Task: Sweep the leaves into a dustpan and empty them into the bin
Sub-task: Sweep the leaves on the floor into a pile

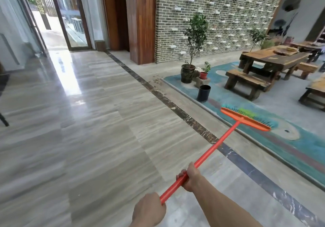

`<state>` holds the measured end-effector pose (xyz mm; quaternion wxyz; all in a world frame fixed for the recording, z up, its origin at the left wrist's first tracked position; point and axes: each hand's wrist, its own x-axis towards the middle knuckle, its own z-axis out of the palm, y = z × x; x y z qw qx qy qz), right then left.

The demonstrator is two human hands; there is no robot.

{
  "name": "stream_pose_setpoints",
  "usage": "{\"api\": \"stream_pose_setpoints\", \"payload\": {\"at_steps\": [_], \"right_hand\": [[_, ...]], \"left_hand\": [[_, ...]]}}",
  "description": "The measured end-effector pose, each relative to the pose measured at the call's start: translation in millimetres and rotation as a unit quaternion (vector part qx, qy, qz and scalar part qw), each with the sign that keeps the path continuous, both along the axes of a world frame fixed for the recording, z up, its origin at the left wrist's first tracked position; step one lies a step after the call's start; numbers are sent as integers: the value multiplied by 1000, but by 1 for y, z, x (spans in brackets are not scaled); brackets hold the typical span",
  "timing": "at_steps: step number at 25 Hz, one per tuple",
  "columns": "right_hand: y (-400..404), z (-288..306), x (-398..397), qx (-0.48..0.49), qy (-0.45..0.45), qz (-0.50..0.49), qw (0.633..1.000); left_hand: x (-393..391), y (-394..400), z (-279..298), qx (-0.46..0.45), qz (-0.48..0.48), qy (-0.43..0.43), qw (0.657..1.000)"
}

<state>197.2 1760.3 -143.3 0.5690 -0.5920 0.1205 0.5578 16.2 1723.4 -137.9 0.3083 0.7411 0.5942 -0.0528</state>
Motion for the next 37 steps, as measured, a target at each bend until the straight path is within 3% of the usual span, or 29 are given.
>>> {"api": "stream_pose_setpoints", "payload": {"at_steps": [3,8,22,29,37], "right_hand": [[92,-1,13,-25,-9,0,1000],[242,16,48,8,-23,-4,1000],[673,49,243,56,54,-41,996],[860,33,277,30,62,-26,997],[1112,34,293,11,57,-53,997]], "left_hand": [[18,95,-3,-6,29,0,1000],[44,247,7,18,-18,-2,1000],[226,708,43,136,-109,57,983],[262,898,22,136,-117,70,981],[277,1175,15,156,-169,70,971]]}}
